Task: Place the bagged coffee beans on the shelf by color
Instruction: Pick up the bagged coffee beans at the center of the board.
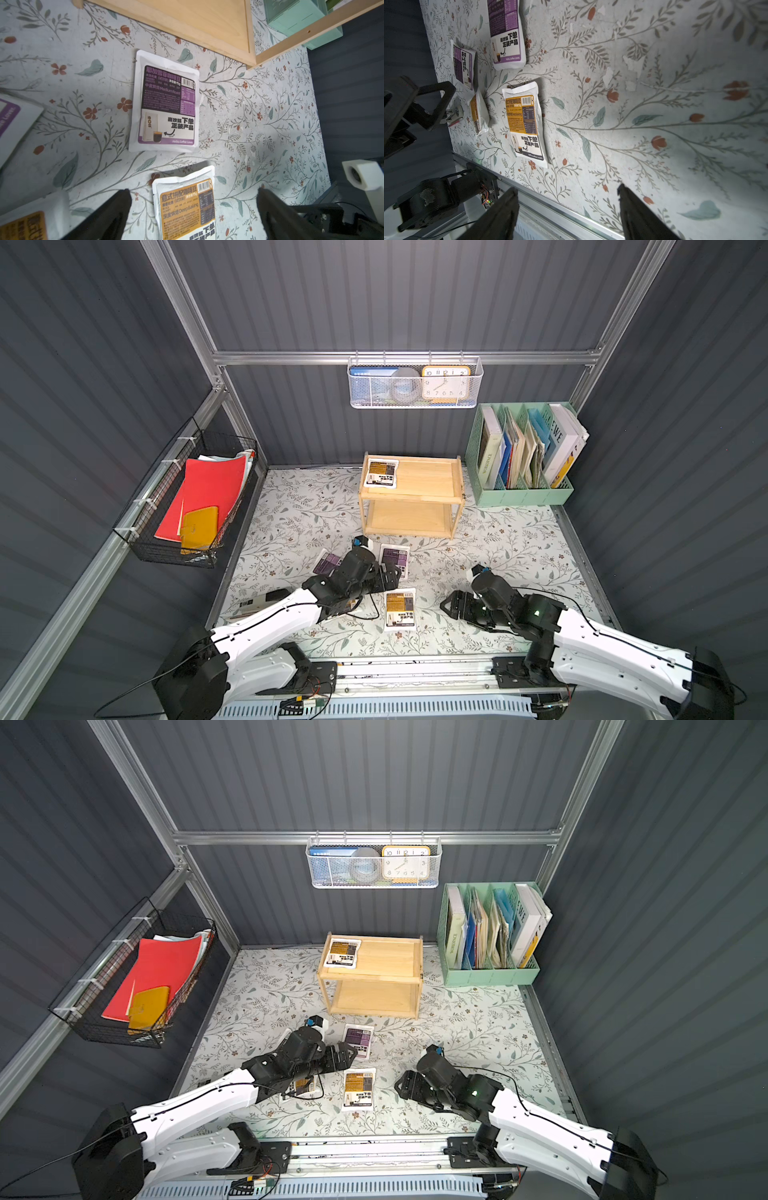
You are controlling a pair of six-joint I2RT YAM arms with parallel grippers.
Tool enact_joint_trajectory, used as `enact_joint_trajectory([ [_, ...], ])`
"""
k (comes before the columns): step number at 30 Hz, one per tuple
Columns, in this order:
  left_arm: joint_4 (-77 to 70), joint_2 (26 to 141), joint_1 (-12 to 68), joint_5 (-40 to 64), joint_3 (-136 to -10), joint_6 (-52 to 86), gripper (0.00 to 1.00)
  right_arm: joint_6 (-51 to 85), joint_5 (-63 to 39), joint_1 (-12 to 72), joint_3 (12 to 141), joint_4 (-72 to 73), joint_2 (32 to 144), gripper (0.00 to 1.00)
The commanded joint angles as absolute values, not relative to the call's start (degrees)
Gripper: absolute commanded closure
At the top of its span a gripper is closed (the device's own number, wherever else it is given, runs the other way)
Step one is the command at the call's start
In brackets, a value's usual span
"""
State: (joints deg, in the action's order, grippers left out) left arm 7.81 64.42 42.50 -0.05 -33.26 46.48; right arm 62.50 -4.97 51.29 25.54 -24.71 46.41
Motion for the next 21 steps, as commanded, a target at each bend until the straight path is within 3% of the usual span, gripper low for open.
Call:
enact_joint_trajectory([
  [1, 9.62, 62.81, 43.06, -1.93, -32.08, 47.46, 0.00, 64.11, -5.53, 52.02, 24.67, -24.81, 45.44, 0.22],
  [9, 17.18, 63.80, 43.48, -10.76, -34.96, 45.63, 0.00, 66.69, -4.38, 57.22, 25.91, -19.25, 52.19, 0.22],
  [21, 18.45, 68.00, 43.65, -14.91, -37.27, 45.44, 0.00, 71.51, -2.46, 66.50, 29.30, -10.59, 64.80, 0.22],
])
